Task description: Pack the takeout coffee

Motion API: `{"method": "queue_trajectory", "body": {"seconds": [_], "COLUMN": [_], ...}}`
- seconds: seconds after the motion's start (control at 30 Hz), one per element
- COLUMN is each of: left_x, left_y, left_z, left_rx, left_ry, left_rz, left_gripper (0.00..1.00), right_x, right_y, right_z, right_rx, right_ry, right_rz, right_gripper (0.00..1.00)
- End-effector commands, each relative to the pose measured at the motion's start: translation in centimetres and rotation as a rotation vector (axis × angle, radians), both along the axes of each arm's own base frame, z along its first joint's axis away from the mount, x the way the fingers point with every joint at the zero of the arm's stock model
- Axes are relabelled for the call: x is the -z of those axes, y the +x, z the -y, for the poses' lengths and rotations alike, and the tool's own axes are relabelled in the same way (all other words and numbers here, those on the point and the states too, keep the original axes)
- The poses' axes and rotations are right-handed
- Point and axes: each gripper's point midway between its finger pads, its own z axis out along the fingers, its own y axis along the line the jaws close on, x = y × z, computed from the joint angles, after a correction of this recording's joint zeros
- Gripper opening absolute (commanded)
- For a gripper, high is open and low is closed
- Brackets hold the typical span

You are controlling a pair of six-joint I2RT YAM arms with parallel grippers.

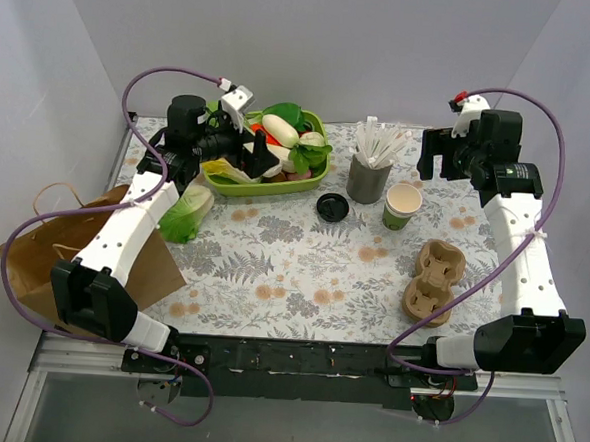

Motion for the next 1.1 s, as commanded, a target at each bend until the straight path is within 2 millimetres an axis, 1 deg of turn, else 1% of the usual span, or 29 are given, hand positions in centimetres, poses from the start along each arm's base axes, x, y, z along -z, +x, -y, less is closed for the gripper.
{"method": "queue_trajectory", "body": {"seconds": [0.0, 0.03, 0.07, 0.13, 0.17, 0.2, 0.23, 0.27, 0.3, 0.33, 0.37, 0.4, 0.47, 0.57, 0.63, 0.77, 0.83, 1.07], "left_x": [0.0, 0.8, 1.2, 2.4, 3.2, 4.0, 4.3, 5.1, 5.3, 5.2, 5.4, 6.0, 6.2, 6.3, 6.2, 6.6, 6.6, 6.8], "left_y": [-3.4, -4.1, -4.4, -5.1, -5.3, -5.7, -6.0, -6.5, -6.8, -7.4, -7.6, -7.8, -7.9, -8.0, -8.2, -8.4, -8.3, -8.1], "left_z": [1.3, 1.6, 1.7, 1.9, 1.8, 1.7, 1.8, 1.8, 1.8, 1.9, 1.9, 1.8, 1.8, 2.1, 2.2, 2.3, 2.2, 2.0], "left_rx": [0.135, 0.163, 0.181, 0.197, 0.201, 0.202, 0.202, 0.205, 0.208, 0.213, 0.212, 0.210, 0.203, 0.202, 0.201, 0.200, 0.192, 0.176], "left_ry": [0.042, 0.053, 0.068, 0.078, 0.090, 0.101, 0.105, 0.110, 0.114, 0.113, 0.116, 0.122, 0.129, 0.138, 0.142, 0.151, 0.154, 0.164], "left_rz": [0.016, -0.014, -0.018, -0.067, -0.089, -0.122, -0.131, -0.150, -0.150, -0.145, -0.150, -0.164, -0.164, -0.160, -0.153, -0.156, -0.152, -0.153], "left_gripper": [0.98, 0.98, 0.98, 0.98, 0.98, 0.98, 0.98, 0.98, 0.98, 0.98, 0.98, 0.98, 0.98, 0.98, 0.98, 0.98, 0.98, 0.98], "right_x": [0.9, 1.1, 1.8, 2.4, 3.2, 3.6, 4.0, 4.7, 5.3, 5.7, 6.5, 7.0, 7.9, 8.7, 8.5, 9.4, 9.7, 11.2], "right_y": [-1.3, -1.7, -2.3, -3.2, -3.7, -3.8, -4.1, -4.1, -4.7, -4.9, -4.8, -5.4, -5.9, -5.8, -5.8, -4.5, -4.2, -2.6], "right_z": [-0.8, -1.6, -1.6, -2.6, -2.5, -2.5, -2.7, -2.8, -2.7, -3.0, -3.1, -3.1, -3.5, -3.6, -3.9, -3.9, -4.1, -4.1], "right_rx": [-0.113, -0.178, -0.265, -0.403, -0.454, -0.480, -0.511, -0.538, -0.591, -0.626, -0.663, -0.728, -0.815, -0.871, -0.914, -0.937, -0.959, -1.007], "right_ry": [-0.044, -0.040, -0.108, -0.140, -0.179, -0.195, -0.200, -0.205, -0.235, -0.233, -0.243, -0.271, -0.276, -0.280, -0.275, -0.279, -0.275, -0.336], "right_rz": [-0.023, -0.027, -0.042, -0.045, -0.054, -0.059, -0.072, -0.095, -0.118, -0.133, -0.152, -0.166, -0.178, -0.207, -0.209, -0.226, -0.232, -0.239], "right_gripper": [0.98, 0.98, 0.98, 0.96, 0.95, 0.92, 0.90, 0.88, 0.84, 0.77, 0.74, 0.71, 0.70, 0.68, 0.66, 0.63, 0.62, 0.62]}}
